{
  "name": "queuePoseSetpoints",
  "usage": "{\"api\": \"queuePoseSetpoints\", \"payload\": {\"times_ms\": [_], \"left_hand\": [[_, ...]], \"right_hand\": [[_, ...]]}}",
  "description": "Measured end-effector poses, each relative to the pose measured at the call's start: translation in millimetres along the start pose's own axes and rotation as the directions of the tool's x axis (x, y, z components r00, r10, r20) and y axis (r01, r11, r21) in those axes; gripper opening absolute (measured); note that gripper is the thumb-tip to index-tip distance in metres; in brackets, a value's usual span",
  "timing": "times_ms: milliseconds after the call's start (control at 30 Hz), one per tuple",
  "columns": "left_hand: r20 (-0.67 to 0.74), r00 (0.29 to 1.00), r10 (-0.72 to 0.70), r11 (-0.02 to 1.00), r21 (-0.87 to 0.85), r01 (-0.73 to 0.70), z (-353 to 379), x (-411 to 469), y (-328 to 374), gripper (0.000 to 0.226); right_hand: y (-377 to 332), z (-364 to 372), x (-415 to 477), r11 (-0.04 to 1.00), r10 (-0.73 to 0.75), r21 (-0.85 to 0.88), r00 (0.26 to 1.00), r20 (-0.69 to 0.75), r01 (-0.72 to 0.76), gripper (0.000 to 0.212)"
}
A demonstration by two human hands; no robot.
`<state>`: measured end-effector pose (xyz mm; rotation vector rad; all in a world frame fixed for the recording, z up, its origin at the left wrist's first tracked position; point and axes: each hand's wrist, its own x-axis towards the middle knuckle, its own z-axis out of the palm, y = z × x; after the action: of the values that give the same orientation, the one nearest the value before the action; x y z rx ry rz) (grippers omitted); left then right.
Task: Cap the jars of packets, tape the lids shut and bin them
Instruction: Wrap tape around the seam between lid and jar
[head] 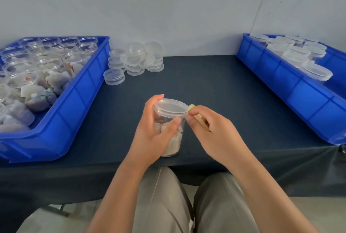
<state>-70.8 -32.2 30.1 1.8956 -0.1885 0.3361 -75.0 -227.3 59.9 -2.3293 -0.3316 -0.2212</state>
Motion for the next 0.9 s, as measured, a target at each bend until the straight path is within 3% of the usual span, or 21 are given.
{"api": "queuePoseSetpoints", "payload": {"times_ms": [133, 233, 633, 900], "left_hand": [[-0.043, 0.998, 0.051, 0.999, 0.019, -0.05, 5, -1, -2, 0.086], [-0.065, 0.996, 0.057, 0.998, 0.027, -0.056, 8, -1, -2, 0.093], [-0.149, 0.983, 0.103, 0.993, 0.074, -0.093, 13, 4, -2, 0.083], [-0.155, 0.982, 0.107, 0.992, 0.087, -0.094, 13, 5, -5, 0.091]], "right_hand": [[-1, 1, 1, 1.0, -0.017, -0.024, 1.0, -0.011, 0.017, 0.014], [1, 1, 1, 1.0, -0.011, -0.021, 1.0, 0.002, 0.011, 0.013], [0, 1, 1, 0.998, -0.004, -0.069, 1.0, 0.024, 0.006, 0.01], [-3, 2, 2, 0.993, -0.018, -0.119, 1.0, -0.003, 0.018, 0.012]]}}
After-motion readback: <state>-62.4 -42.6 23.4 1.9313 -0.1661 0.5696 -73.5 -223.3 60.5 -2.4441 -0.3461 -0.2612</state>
